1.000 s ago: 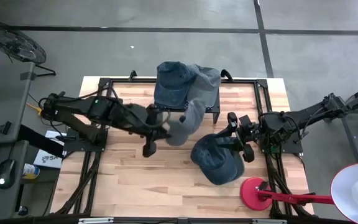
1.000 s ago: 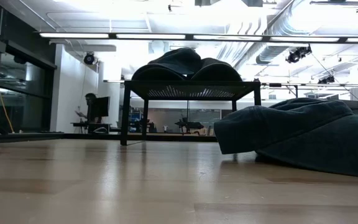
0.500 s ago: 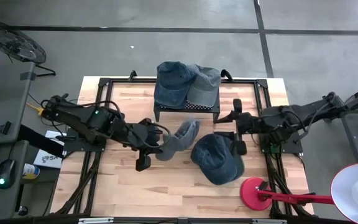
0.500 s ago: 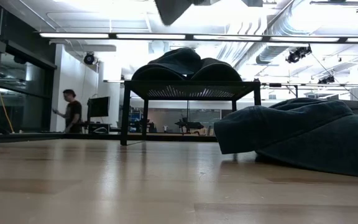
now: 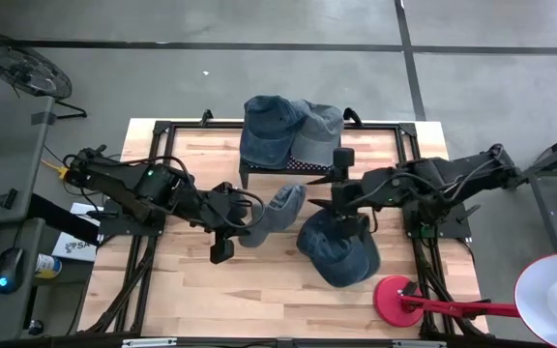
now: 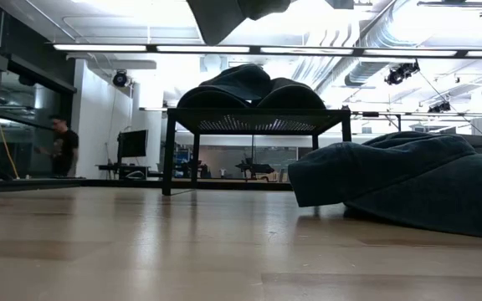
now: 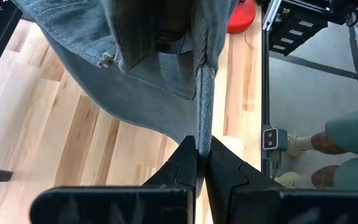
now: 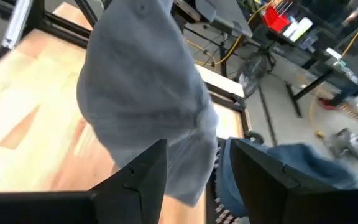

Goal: Pick & Place hat
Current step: Stack the left gray cap on the gray cap on the shelf

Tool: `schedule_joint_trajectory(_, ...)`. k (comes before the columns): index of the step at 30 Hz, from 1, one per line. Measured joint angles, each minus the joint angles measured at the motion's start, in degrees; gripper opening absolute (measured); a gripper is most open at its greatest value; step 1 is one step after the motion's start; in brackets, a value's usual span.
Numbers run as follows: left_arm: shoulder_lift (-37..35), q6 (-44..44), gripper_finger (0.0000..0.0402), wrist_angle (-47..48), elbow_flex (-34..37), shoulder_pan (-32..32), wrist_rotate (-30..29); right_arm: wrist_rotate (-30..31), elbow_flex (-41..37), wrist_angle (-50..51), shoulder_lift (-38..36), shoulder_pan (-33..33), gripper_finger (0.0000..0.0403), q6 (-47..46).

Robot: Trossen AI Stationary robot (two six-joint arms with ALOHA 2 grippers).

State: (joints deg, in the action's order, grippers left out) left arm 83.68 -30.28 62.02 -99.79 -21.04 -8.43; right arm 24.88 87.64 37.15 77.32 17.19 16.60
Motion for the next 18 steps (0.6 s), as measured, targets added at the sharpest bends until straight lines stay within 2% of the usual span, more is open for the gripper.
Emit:
schedule_joint_trajectory(9,0.0,0.0,0.0006,0.74,0.0,0.0,0.44,-1.42,6.41,3.25,6.03,-2.31,0.0167,5.47)
schedule_joint_trajectory(18,0.0,0.08,0.0006,1.21,0.0,0.0,0.46,-7.26,6.42,4.2,6.38,-5.04,0.0167,4.8)
